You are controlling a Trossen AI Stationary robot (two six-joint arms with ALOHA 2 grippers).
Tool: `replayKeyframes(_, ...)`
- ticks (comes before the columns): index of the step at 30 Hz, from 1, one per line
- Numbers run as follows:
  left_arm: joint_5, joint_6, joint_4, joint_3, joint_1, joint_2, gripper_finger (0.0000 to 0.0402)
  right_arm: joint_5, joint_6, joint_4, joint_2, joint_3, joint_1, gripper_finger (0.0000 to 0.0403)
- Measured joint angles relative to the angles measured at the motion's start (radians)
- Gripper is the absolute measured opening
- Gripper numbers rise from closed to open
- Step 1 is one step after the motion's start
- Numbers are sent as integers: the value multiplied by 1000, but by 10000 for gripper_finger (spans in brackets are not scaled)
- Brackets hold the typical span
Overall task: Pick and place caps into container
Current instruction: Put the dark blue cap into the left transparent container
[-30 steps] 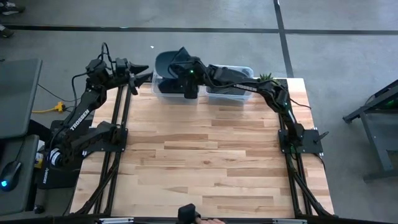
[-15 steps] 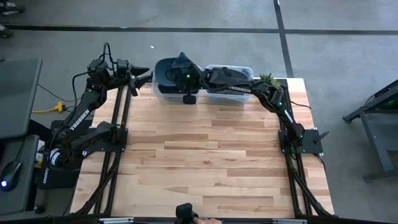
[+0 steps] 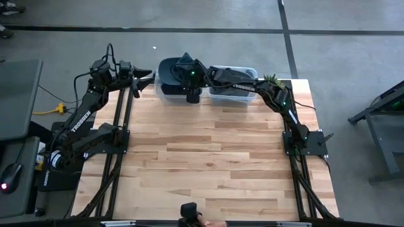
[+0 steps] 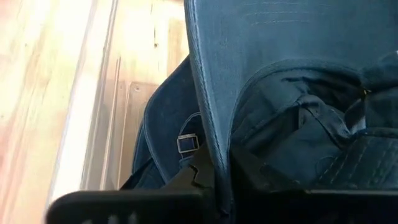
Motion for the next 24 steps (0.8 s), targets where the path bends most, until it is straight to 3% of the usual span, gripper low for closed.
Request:
replayKeyframes(12, -1, 0, -14, 0, 0, 0, 232, 33, -10, -19, -31, -3, 42, 136)
replayKeyframes(18, -4, 0, -13, 0, 0, 0, 232, 32, -10, -31, -68, -3, 50, 162)
replayKeyframes(24, -4, 0, -13, 0, 0, 0, 232, 13, -3, -43, -93, -3, 59, 164)
